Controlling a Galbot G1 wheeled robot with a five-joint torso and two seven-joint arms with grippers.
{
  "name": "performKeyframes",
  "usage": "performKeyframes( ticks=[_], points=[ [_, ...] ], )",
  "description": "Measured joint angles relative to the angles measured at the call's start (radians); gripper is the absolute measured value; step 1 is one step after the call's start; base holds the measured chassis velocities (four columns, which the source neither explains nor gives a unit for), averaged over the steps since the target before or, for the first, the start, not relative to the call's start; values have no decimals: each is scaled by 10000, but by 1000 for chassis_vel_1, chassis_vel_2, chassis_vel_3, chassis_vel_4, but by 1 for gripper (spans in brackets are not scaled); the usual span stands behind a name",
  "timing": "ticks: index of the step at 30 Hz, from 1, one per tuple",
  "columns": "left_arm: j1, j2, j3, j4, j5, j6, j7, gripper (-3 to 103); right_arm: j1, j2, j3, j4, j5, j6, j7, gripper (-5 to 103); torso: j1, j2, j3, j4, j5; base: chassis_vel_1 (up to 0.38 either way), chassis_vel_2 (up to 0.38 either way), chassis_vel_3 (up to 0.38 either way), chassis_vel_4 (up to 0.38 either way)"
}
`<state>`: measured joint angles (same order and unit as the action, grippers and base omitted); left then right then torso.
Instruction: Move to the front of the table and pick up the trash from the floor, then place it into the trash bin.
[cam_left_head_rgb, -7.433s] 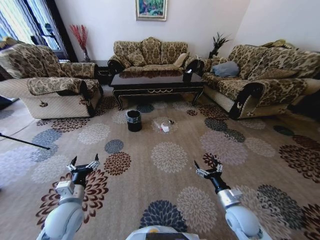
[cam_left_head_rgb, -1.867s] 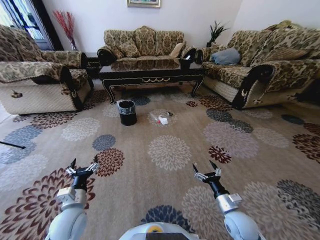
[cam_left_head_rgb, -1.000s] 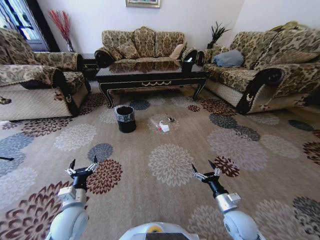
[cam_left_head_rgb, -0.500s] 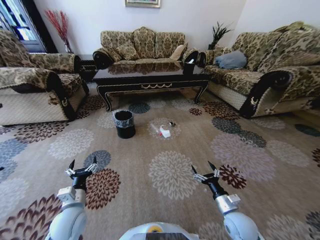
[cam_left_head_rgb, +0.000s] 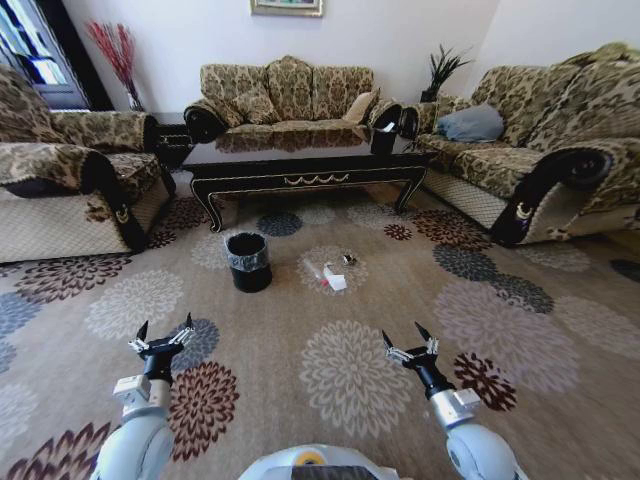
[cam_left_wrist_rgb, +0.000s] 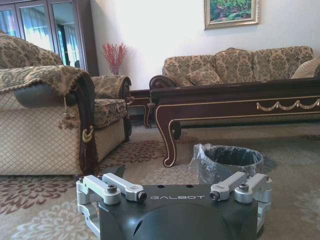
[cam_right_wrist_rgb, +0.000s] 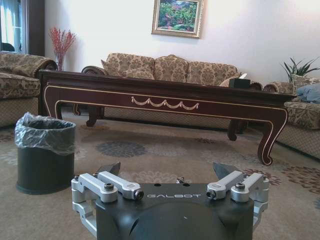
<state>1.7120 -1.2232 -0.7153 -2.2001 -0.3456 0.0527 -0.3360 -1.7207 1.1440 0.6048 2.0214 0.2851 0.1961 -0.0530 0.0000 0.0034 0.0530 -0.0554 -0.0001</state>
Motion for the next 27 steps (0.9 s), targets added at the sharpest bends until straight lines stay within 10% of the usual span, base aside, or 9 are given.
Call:
performKeyframes(
  ticks=[27],
  points=[
    [28, 26, -58, -38, -9, 63, -39, 100, -205, 65, 72, 161, -168, 65, -26, 100, 0, 1, 2, 0, 0, -188, 177, 190, -185]
  ],
)
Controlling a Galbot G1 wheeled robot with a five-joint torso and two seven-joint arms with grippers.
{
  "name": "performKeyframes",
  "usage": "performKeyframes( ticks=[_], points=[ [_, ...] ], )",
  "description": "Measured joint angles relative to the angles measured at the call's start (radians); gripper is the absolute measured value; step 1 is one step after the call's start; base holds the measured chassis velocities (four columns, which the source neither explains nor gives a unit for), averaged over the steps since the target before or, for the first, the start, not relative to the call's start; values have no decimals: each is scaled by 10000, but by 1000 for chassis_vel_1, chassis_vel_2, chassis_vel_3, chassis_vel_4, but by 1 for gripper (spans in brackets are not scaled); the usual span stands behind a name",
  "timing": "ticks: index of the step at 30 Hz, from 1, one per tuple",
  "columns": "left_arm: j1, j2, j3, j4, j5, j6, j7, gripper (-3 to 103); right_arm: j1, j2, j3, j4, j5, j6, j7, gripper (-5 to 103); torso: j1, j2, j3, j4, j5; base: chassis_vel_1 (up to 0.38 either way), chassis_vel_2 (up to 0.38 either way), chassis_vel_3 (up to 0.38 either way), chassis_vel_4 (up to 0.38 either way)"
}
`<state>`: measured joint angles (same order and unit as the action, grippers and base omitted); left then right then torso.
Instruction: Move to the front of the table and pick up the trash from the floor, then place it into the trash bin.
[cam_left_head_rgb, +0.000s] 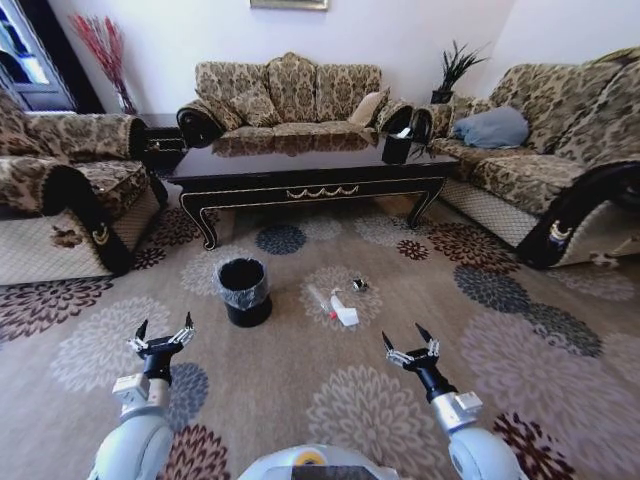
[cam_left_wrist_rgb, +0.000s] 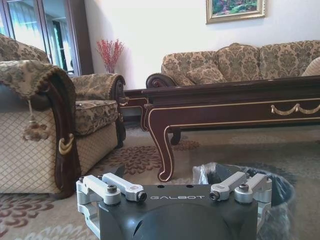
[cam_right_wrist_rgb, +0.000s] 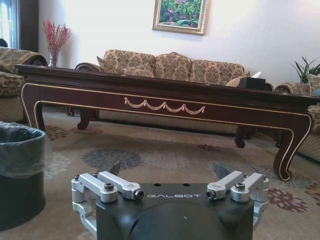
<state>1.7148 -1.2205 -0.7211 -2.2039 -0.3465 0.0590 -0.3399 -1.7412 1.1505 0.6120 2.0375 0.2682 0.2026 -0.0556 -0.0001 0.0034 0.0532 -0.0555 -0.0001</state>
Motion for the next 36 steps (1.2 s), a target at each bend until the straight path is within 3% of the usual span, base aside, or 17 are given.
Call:
performKeyframes(
  ticks=[30, 35, 36],
  points=[
    [-249, 76, -45, 250, -91, 256, -73, 100, 145, 227, -142, -227, -209, 40, 341, 100, 1, 0, 1, 0, 1, -181, 185, 177, -177],
    [-306, 276, -49, 266, -376, 685, -121, 100, 157, 296, -202, -246, -216, 85, 383, 100, 2, 0, 2, 0, 0, -68, 68, 58, -70],
    [-320, 424, -50, 241, -421, 1050, -197, 100, 159, 300, -206, -258, -216, 100, 389, 100, 1, 0, 1, 1, -2, 0, 0, 0, 0]
  ],
)
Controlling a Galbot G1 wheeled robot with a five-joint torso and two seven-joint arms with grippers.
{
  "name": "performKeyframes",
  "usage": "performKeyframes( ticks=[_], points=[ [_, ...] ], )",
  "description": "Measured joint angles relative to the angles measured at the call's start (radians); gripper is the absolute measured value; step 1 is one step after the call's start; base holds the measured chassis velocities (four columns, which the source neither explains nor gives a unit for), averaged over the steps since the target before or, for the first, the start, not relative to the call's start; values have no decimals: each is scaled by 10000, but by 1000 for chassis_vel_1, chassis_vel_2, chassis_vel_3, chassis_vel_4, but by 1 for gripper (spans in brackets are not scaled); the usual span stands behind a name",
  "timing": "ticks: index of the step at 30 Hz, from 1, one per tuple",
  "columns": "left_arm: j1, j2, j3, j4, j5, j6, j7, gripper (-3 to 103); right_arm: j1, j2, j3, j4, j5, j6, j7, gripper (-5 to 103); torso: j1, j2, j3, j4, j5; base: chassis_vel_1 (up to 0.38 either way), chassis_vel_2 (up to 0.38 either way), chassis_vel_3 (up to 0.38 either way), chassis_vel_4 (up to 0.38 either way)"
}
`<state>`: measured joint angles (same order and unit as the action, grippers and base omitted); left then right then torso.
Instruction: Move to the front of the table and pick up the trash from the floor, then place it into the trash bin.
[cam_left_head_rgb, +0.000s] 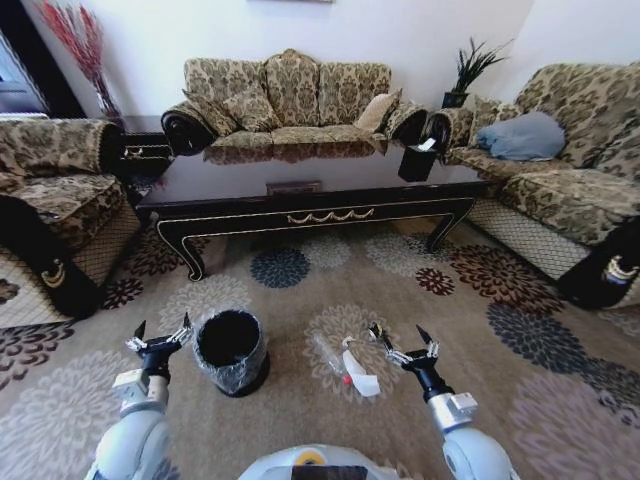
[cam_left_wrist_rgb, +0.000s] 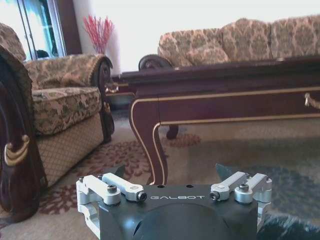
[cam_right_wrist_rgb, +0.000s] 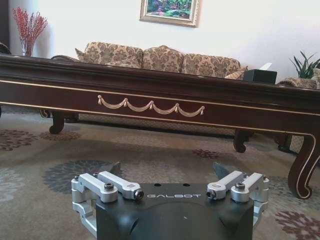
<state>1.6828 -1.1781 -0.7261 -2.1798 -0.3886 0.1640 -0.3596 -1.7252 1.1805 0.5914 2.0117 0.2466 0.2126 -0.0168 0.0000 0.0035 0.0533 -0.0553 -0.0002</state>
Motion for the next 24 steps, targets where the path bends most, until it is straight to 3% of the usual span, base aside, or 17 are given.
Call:
performKeyframes(
  ticks=[2, 4, 5, 7, 9, 10, 12, 14, 15, 19, 24],
  points=[
    [-19, 88, 1, -10, 1, 211, -76, 100, 0, 3, 0, -8, 0, 12, 1, 100, 0, 0, -1, 0, -1, 0, 0, 0, 0],
    [-125, 388, 24, -162, -444, 1111, -366, 100, -14, 49, -3, -25, -25, 41, 2, 100, 0, 1, -1, 0, 2, 0, 0, 0, 0],
    [-125, 388, 24, -162, -444, 1111, -366, 100, -14, 49, -3, -25, -25, 41, 2, 100, 0, 1, -1, 0, 2, 0, 0, 0, 0],
    [-310, 651, 45, -347, -1106, 1963, -572, 100, -46, 102, -15, -56, -99, 81, 0, 100, 0, 1, -1, 1, 2, 0, 0, 0, 0],
    [-729, 1046, 74, -584, -1980, 3269, -893, 100, -99, 191, -33, -81, -192, 129, -19, 100, 0, 0, -1, -1, 1, 0, 0, 0, 0],
    [-729, 1046, 74, -584, -1980, 3269, -893, 100, -99, 191, -33, -81, -192, 129, -19, 100, 0, 0, -1, -1, 1, 0, 0, 0, 0],
    [-1091, 1377, 112, -750, -2903, 4358, -1273, 100, -110, 238, -35, -81, -205, 145, -27, 100, 0, 1, -1, -3, 0, 0, 0, 0, 0],
    [-1650, 1814, 239, -812, -4336, 5551, -1948, 100, -103, 254, -20, -70, -202, 152, -30, 100, 0, 1, -1, -3, 3, 0, 0, 0, 0],
    [-1650, 1814, 239, -812, -4336, 5551, -1948, 100, -103, 254, -20, -70, -202, 152, -30, 100, 0, 1, -1, -3, 3, 0, 0, 0, 0],
    [-2115, 2233, 401, -464, -5866, 5865, -2768, 100, -53, 191, -10, -64, -154, 155, -31, 100, 0, 1, 0, -3, 1, 0, 0, 0, 0],
    [-2221, 2301, 366, 93, -5979, 5857, -2779, 100, -10, 117, -31, -174, -139, 181, -42, 100, 0, 1, 0, 2, 3, 0, 0, 0, 0]
  ],
)
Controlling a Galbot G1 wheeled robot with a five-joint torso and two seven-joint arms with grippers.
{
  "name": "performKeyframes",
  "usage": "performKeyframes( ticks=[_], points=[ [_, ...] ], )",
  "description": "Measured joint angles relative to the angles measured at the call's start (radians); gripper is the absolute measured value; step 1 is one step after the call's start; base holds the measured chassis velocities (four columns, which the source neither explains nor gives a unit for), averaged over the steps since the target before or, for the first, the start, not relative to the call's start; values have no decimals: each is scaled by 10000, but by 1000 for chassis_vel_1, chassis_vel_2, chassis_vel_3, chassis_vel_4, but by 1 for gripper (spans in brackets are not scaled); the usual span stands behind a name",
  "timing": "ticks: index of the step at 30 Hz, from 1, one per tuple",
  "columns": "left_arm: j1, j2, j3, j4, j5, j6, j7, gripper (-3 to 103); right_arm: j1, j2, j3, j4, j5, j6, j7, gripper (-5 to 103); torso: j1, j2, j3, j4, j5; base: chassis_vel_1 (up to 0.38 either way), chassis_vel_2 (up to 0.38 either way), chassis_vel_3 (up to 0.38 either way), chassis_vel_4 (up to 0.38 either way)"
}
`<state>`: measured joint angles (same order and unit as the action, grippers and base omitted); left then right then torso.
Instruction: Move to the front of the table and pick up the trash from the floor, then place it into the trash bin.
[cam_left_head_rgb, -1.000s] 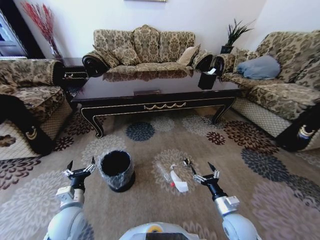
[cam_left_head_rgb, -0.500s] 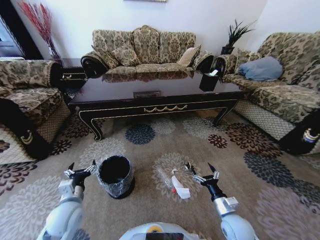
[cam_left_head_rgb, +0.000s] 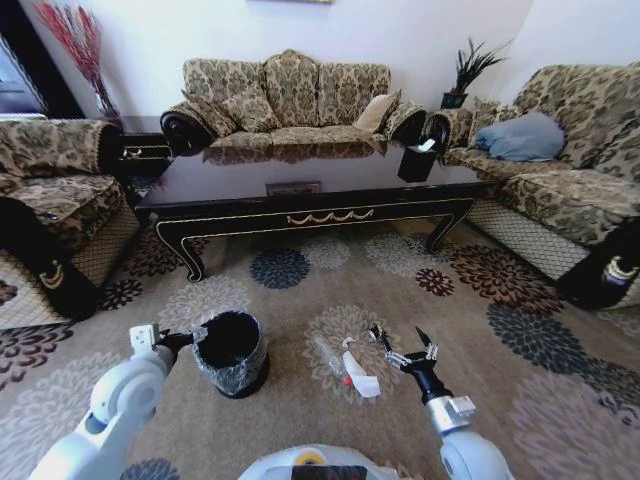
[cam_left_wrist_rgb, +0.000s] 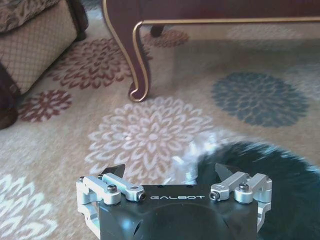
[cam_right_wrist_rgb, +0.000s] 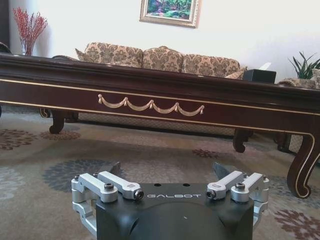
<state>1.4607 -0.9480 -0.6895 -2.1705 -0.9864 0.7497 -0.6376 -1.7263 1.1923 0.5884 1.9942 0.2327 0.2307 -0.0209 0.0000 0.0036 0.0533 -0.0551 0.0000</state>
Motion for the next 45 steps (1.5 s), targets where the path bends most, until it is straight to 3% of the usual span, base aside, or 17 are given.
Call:
performKeyframes(
  ticks=[7, 21, 36, 39, 41, 45],
  points=[
    [-322, -142, 345, 920, 89, -56, 516, 100, 80, -44, -46, -5, 58, 2, -4, 100, 0, 0, 0, -2, -1, 0, 0, 0, 0],
    [-1016, -485, 778, 1727, -672, -116, 424, 100, 173, -236, -105, -101, 152, -33, 1, 100, 0, 0, 0, -2, 0, 0, 0, 0, 0],
    [-1818, -668, 1807, 2381, -448, -131, 269, 96, 237, -310, -128, -164, 186, -71, 27, 100, 0, 0, 0, -3, 0, 0, 0, 0, 0],
    [-1765, -646, 1816, 2504, -387, -135, 305, 84, 236, -283, -127, -183, 202, -71, 17, 100, 0, 0, 0, -2, 0, 0, 0, 0, 0],
    [-1748, -639, 1806, 2542, -385, -135, 328, 84, 235, -282, -127, -192, 208, -70, 16, 100, 0, 0, 0, -3, 0, 0, 0, 0, 0],
    [-1685, -618, 1702, 2695, -390, -142, 517, 62, 276, -337, -128, -218, 309, -69, 34, 100, 0, 0, -1, -3, 0, 0, 0, 0, 0]
  ],
)
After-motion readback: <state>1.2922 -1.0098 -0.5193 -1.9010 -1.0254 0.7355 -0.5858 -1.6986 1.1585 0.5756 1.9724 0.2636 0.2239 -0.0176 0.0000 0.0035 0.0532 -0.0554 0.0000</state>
